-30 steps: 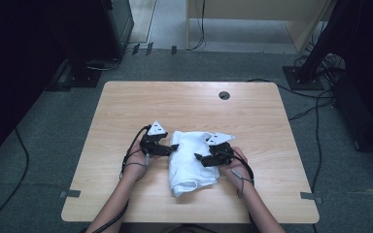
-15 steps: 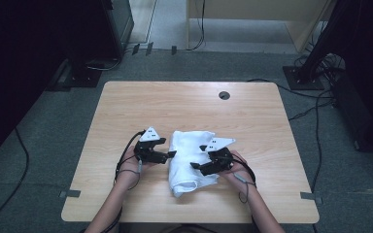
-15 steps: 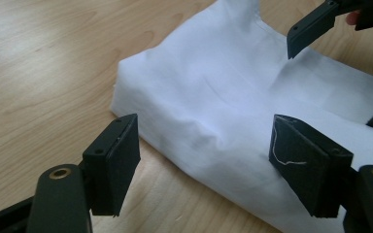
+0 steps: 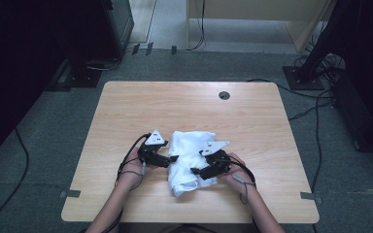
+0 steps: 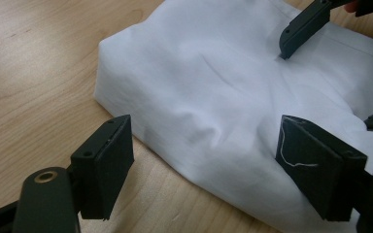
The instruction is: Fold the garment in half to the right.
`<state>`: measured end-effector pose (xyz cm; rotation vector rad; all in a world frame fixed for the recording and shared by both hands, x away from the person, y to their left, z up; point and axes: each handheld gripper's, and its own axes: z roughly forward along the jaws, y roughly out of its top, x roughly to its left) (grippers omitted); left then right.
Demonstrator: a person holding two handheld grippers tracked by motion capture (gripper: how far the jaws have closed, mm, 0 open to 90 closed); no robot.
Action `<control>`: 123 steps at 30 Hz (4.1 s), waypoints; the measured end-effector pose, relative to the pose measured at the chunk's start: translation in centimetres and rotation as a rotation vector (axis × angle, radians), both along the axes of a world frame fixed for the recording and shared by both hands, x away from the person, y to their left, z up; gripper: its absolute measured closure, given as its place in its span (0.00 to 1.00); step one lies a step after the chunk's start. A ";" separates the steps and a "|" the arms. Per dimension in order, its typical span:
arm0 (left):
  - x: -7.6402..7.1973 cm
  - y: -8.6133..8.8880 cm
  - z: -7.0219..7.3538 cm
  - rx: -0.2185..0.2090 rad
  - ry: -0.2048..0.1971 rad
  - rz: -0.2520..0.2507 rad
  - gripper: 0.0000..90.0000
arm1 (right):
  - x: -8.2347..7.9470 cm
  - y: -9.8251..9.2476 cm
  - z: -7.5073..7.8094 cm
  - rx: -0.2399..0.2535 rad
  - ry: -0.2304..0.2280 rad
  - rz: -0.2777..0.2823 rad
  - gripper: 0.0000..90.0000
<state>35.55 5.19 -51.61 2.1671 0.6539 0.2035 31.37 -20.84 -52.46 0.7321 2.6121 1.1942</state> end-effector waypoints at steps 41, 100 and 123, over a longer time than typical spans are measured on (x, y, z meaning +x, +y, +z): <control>0.6 1.8 1.9 0.023 -0.010 0.043 0.21 | 1.8 -1.8 1.2 0.063 0.037 -0.156 0.12; 1.2 3.4 1.0 0.127 0.029 0.059 0.21 | 2.7 -6.2 1.4 -0.004 0.022 -0.200 0.12; 1.3 3.7 0.9 0.126 0.029 0.068 0.21 | 2.9 -7.0 0.9 -0.019 0.032 -0.209 0.12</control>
